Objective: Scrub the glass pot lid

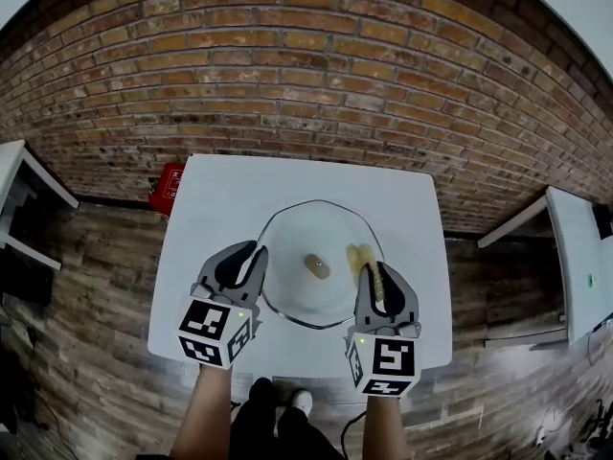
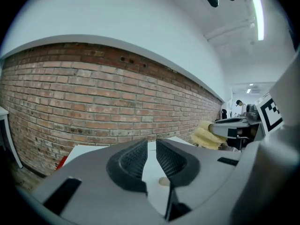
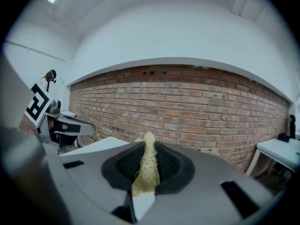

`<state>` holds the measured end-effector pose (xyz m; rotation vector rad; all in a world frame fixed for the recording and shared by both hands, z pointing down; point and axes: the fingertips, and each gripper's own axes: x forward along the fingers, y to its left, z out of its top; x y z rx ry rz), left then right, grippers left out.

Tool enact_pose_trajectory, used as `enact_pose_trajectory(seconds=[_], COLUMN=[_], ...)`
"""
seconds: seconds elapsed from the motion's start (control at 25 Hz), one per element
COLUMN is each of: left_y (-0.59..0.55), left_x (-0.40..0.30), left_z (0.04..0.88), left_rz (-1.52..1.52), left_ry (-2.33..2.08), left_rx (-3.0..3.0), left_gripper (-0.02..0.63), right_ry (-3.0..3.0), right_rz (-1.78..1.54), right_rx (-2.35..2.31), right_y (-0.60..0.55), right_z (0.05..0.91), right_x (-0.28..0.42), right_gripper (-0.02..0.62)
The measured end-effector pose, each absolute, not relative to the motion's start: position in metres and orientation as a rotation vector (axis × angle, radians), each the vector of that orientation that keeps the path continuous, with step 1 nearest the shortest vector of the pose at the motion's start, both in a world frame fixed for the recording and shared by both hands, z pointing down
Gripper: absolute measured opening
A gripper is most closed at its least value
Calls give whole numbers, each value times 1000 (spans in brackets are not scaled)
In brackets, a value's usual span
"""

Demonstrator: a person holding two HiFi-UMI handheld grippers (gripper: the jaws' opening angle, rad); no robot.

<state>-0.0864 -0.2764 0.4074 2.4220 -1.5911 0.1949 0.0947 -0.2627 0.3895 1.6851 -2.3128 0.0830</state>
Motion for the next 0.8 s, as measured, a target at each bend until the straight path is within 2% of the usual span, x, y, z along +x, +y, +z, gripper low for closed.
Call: enact_pose_trajectory(seconds=[0.8], left_y=[-212], left_x=[-48], left_z=[256], left_rz=[21], left_ry=[-1701], left_rx=[2633], left_gripper=[11], right_ry=[-2536], right_rz=[-141], right_rx=[1789], right_y=[-194], right_z=[251], right_x=[99], right_gripper=[58])
